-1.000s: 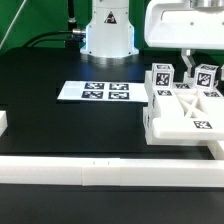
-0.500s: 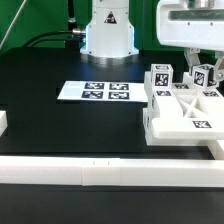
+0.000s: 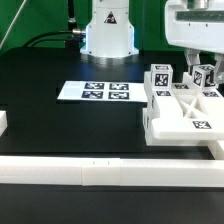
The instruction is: Assemble chair
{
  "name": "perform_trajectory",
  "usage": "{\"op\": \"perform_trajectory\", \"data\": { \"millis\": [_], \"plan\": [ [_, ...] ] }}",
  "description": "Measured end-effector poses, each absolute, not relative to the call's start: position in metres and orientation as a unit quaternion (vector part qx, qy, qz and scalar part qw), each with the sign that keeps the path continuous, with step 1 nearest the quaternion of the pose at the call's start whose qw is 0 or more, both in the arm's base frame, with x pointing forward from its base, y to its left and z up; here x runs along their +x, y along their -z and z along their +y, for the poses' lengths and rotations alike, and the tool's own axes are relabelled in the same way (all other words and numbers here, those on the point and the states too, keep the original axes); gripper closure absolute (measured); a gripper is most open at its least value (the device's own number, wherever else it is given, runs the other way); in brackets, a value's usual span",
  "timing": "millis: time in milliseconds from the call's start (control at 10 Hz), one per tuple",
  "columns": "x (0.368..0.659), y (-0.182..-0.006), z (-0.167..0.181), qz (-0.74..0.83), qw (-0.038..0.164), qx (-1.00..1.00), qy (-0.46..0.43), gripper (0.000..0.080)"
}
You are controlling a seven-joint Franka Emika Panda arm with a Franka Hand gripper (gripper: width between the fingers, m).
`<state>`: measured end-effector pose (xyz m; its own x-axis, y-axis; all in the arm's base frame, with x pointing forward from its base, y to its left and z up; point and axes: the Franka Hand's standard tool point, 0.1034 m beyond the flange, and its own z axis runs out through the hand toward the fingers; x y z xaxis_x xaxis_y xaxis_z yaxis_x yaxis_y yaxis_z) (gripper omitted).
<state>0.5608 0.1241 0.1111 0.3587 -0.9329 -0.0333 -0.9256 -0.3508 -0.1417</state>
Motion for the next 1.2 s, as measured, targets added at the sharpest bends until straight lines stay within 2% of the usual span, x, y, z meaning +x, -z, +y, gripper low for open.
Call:
{"op": "perform_trajectory", "data": {
  "millis": [100, 200, 700, 900, 1200],
  "plan": [
    [0.5612, -0.1113, 0.1235, 0.557, 0.068, -0.827, 0.028, 0.0190],
    [0.5610, -0.1110, 0.1237, 0.528, 0.067, -0.846, 0.030, 0.0162],
    [0.5602, -0.1110, 0.1264, 0.331, 0.054, -0.941, 0.041, 0.0151],
    [0.5586, -0.1112, 0.1306, 0.220, 0.034, -0.974, 0.042, 0.0151],
    [0.5625, -0.1152, 0.1320, 0.087, 0.022, -0.995, 0.044, 0.0151]
  ]
}}
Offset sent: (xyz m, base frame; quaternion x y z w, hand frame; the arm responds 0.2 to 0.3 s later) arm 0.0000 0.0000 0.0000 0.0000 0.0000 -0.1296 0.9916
